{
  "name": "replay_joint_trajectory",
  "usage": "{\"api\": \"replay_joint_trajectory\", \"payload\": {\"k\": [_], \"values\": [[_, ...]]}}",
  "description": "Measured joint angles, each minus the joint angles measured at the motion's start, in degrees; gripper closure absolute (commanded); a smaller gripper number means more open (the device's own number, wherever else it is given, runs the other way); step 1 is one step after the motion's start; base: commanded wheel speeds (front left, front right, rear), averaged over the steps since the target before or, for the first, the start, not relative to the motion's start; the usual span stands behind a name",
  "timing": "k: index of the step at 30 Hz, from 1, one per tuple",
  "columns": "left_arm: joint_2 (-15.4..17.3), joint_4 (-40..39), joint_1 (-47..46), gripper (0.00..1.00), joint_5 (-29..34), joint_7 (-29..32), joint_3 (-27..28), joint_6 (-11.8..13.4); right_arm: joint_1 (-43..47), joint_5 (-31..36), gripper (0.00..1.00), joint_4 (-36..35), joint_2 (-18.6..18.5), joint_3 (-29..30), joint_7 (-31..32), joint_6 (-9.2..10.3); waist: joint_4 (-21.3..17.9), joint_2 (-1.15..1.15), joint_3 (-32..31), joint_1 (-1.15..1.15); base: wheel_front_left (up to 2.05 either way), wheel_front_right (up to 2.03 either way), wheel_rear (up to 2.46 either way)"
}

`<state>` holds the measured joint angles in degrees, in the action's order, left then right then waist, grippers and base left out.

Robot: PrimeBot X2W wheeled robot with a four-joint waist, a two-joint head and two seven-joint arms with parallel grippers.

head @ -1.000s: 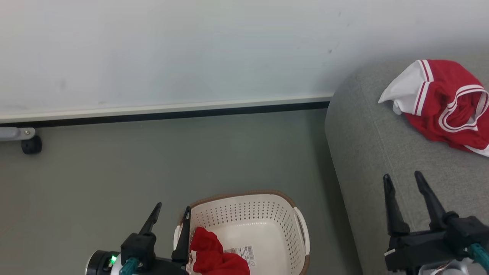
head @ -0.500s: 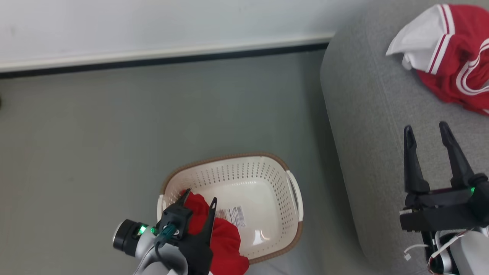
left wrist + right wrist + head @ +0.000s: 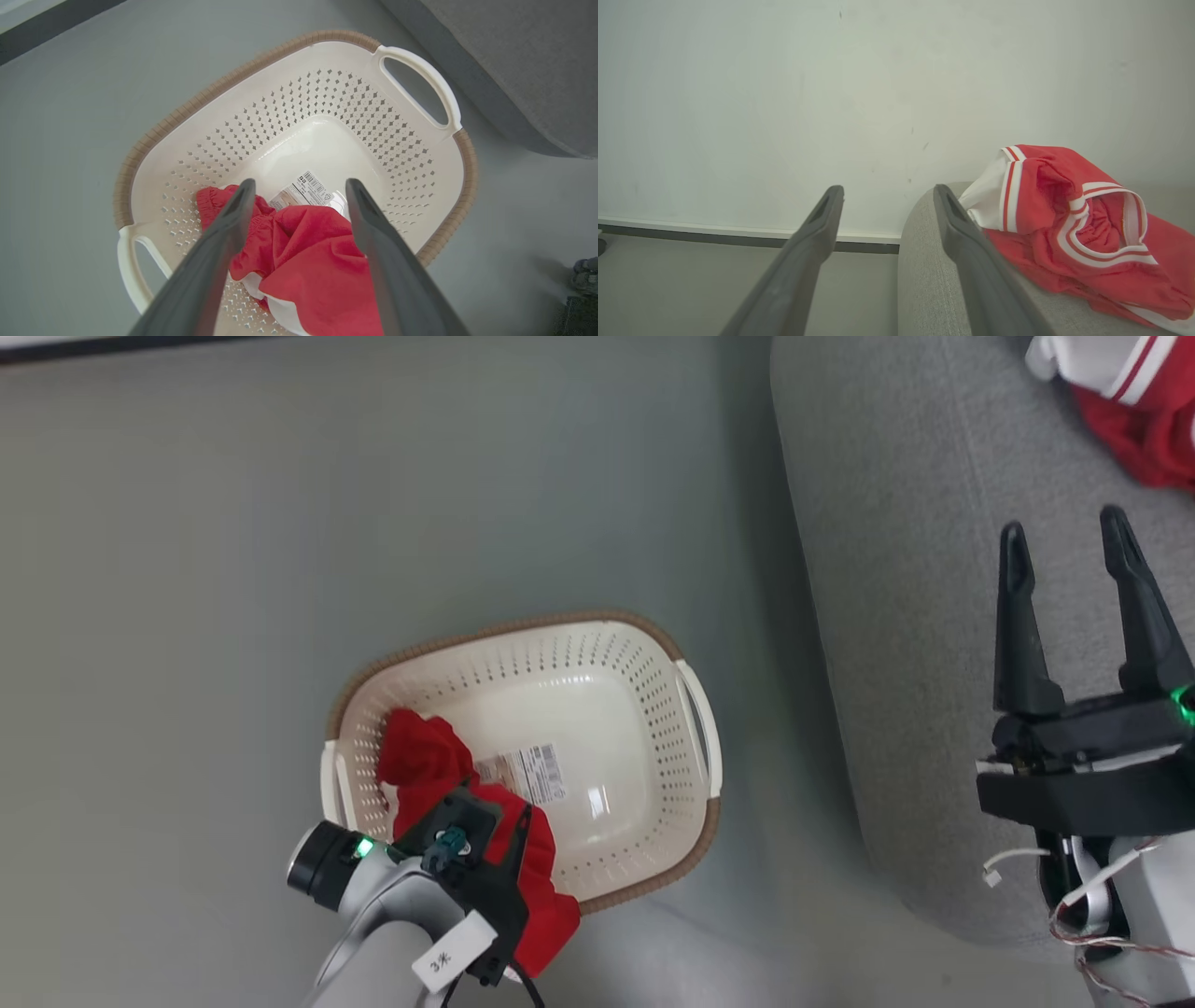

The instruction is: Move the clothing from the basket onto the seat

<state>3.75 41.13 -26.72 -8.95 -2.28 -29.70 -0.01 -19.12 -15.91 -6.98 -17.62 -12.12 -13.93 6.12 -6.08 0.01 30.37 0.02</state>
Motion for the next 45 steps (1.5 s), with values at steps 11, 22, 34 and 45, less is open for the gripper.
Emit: {"api": "replay_joint_trajectory", "payload": {"k": [11, 22, 34, 45], "values": [[-0.2, 5.7, -7.5, 0.0, 1.4, 1.2, -0.1, 0.0, -4.1, 1.6, 0.0, -4.2, 0.8, -1.3, 0.2, 0.01, -2.3, 0.0, 9.4, -0.01, 0.0, 0.0, 0.0], [1.0, 9.9, -15.5, 0.0, 2.6, 2.5, 0.1, 0.0, -9.0, 2.2, 0.0, -7.7, 1.5, -0.9, 0.2, 0.42, -4.0, 0.0, 18.9, -0.01, 0.0, 0.0, 0.0], [0.8, 14.7, -21.0, 0.0, 3.5, 3.2, -0.2, 0.0, -12.3, 2.7, 0.0, -5.8, 3.1, -1.3, -0.1, 0.43, -5.0, 0.0, 26.6, -0.01, 0.0, 0.0, 0.0], [0.7, 19.8, -22.6, 0.66, 3.5, 5.2, -0.1, 1.1, -13.5, 2.7, 0.0, -3.5, 4.4, -2.0, -0.4, 0.41, -5.7, -0.01, 27.2, -0.01, 0.0, 0.0, 0.0]]}}
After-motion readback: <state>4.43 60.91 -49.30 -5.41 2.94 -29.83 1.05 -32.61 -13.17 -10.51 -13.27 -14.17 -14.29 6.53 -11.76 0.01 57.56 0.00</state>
